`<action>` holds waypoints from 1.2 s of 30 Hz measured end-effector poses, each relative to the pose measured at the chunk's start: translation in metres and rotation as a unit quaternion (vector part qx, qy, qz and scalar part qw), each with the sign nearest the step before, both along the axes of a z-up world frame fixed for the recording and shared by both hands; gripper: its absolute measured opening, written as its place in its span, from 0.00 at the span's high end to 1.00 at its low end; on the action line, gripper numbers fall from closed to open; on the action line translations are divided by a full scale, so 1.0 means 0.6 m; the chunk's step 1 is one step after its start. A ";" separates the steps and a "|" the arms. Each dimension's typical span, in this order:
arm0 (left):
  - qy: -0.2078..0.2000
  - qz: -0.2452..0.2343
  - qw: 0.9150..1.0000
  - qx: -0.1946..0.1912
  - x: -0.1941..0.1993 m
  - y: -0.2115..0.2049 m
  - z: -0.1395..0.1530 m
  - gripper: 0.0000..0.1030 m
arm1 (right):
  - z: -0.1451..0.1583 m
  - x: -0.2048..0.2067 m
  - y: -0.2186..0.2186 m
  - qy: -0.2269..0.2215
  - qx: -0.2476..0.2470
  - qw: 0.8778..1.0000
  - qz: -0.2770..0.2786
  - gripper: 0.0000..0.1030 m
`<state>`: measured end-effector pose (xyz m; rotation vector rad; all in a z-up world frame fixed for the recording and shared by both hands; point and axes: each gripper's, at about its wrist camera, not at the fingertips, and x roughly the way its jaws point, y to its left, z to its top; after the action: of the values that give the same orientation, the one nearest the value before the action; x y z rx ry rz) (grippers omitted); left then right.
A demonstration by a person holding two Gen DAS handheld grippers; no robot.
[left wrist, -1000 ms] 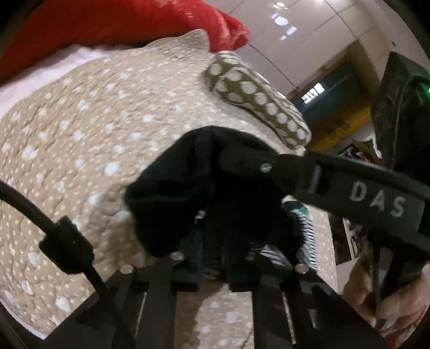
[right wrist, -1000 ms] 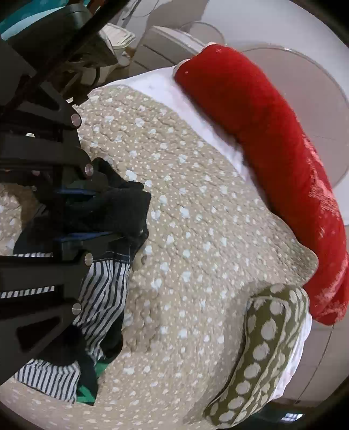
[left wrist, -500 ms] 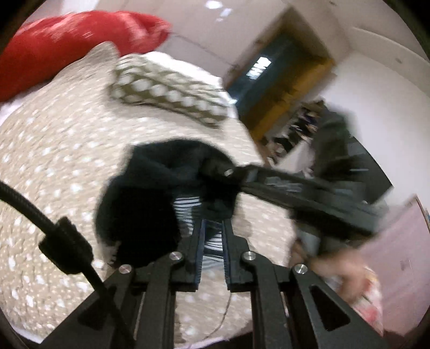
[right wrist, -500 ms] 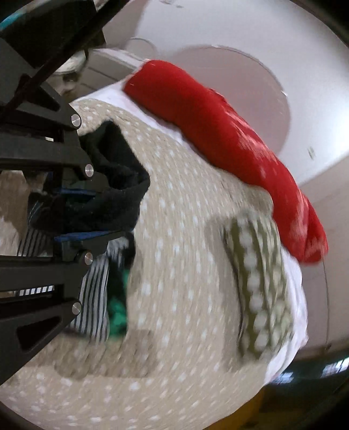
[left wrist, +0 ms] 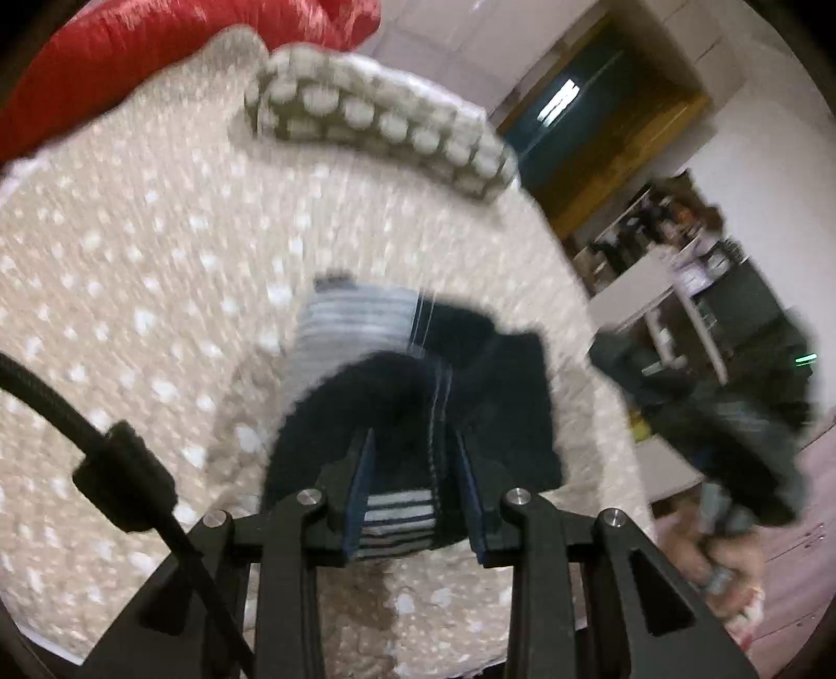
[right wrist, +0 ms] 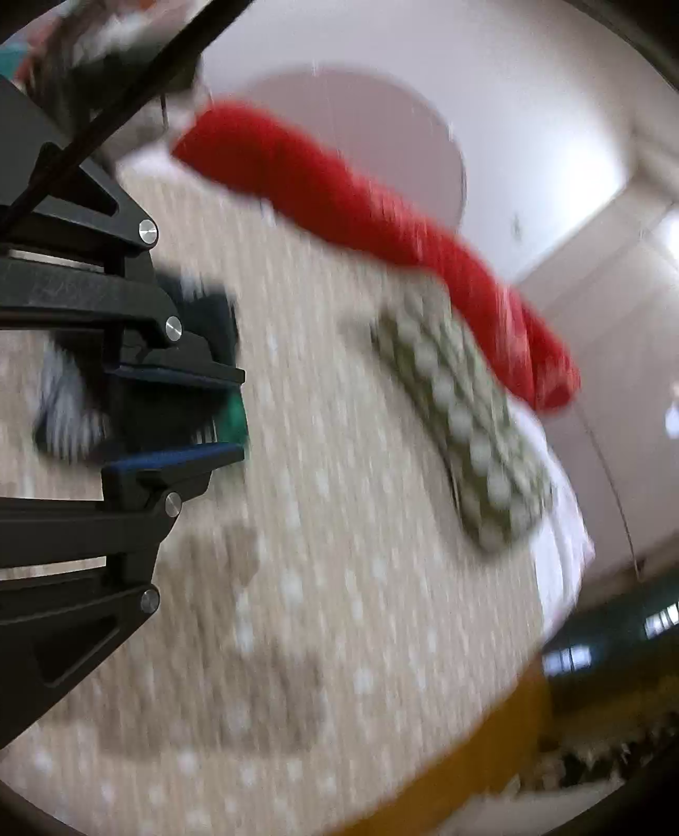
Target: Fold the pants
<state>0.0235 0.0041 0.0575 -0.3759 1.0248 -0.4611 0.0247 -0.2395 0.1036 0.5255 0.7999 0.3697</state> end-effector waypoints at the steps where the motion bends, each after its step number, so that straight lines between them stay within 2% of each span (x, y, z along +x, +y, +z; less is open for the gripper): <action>1: 0.010 -0.004 1.000 0.012 0.002 -0.012 -0.016 0.72 | -0.006 -0.001 0.010 0.000 0.016 1.000 0.017 0.78; 4: 0.019 -0.014 0.999 0.038 -0.001 -0.032 -0.040 0.72 | -0.036 0.004 0.038 0.024 0.025 0.999 0.032 0.78; 6: 0.013 -0.022 0.999 0.045 -0.005 -0.034 -0.039 0.72 | -0.071 0.011 0.044 0.062 -0.018 0.998 0.008 0.78; 9: 0.002 -0.034 0.999 0.027 -0.013 -0.016 -0.016 0.70 | -0.098 0.010 0.042 0.074 -0.081 0.994 -0.017 0.77; 11: -0.009 -0.028 0.999 0.026 -0.017 0.003 -0.002 0.68 | -0.096 0.000 0.037 0.068 -0.093 0.993 -0.027 0.70; 12: -0.015 -0.020 0.999 0.028 -0.019 0.017 0.005 0.65 | -0.094 -0.001 0.032 0.068 -0.100 0.992 -0.033 0.55; 13: -0.020 -0.011 0.999 0.031 -0.020 0.027 0.010 0.64 | -0.090 -0.006 0.027 0.065 -0.104 0.992 -0.039 0.44; 16: -0.034 0.016 0.999 0.039 -0.028 0.056 0.021 0.59 | -0.082 -0.022 0.011 0.044 -0.105 0.992 -0.049 0.44; 19: -0.040 0.039 0.997 0.047 -0.032 0.077 0.022 0.57 | -0.080 -0.033 0.016 0.035 -0.130 0.989 -0.057 0.42; 26: -0.044 0.061 0.994 0.079 -0.033 0.087 0.016 0.56 | -0.077 -0.051 0.036 0.028 -0.226 0.970 -0.081 0.34; 30: -0.045 0.065 0.993 0.088 -0.037 0.083 0.018 0.54 | -0.069 -0.056 0.048 0.020 -0.288 0.953 -0.090 0.32; 36: -0.052 0.061 0.992 0.098 -0.039 0.072 0.022 0.51 | -0.061 -0.068 0.047 0.012 -0.331 0.938 -0.103 0.29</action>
<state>-0.0002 0.0474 0.0709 -0.2348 0.9300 -0.2653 -0.0161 -0.2114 0.0669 -0.0231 0.8269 -0.1102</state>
